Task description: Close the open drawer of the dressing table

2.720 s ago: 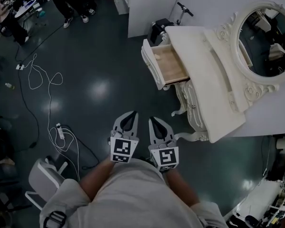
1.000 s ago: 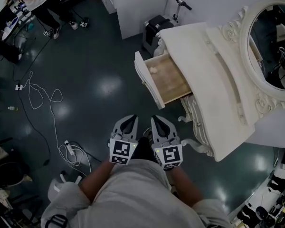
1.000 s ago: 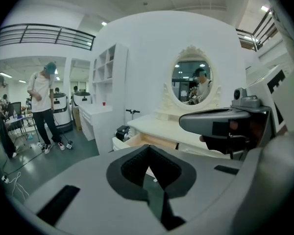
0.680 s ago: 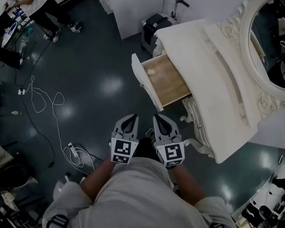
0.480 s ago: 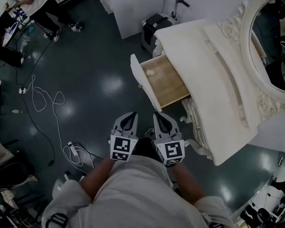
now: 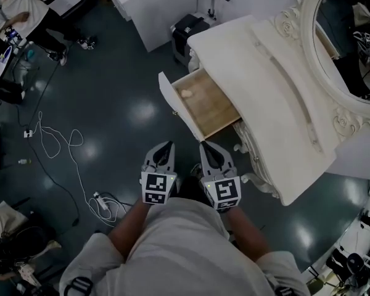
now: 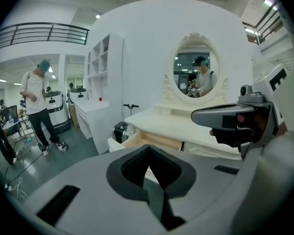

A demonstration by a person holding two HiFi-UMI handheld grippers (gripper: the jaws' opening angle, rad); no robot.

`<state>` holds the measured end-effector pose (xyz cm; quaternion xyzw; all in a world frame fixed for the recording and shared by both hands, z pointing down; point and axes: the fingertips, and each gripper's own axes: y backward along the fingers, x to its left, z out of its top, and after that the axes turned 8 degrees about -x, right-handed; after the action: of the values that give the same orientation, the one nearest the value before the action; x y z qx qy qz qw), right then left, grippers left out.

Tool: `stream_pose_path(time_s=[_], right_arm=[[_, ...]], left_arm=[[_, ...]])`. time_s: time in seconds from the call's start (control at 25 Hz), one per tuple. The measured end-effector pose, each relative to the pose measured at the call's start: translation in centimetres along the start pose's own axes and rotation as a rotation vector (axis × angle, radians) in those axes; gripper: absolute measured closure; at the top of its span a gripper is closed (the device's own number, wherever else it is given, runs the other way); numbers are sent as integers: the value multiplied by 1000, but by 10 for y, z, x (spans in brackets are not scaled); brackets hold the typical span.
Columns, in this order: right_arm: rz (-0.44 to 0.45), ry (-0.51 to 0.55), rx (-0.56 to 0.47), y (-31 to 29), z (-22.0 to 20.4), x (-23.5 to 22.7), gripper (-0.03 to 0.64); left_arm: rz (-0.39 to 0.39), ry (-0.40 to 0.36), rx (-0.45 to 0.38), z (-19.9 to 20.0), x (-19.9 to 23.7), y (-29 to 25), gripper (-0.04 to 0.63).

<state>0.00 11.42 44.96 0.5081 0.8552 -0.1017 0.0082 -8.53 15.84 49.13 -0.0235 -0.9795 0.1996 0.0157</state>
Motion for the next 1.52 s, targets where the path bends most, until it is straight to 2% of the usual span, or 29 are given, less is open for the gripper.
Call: stream_pose_path(time_s=[0.44,0.92,1.24,1.52], right_arm=[[-84,-13,96,-29,-19,-7,600],[-258,-61,165,-60,-31,-17,601],[-409,-112,200,-63,-40,-22,600],[-517,-168,214,-64,-46,-18,600]], left_arm=[[-132,-44,33,-9,27,-37,589],[-339,-64,67,-10,54,-82,589],[-439,-80,135,-42,73,-110,589],[-497,-132,210,-83,86,-134,589]])
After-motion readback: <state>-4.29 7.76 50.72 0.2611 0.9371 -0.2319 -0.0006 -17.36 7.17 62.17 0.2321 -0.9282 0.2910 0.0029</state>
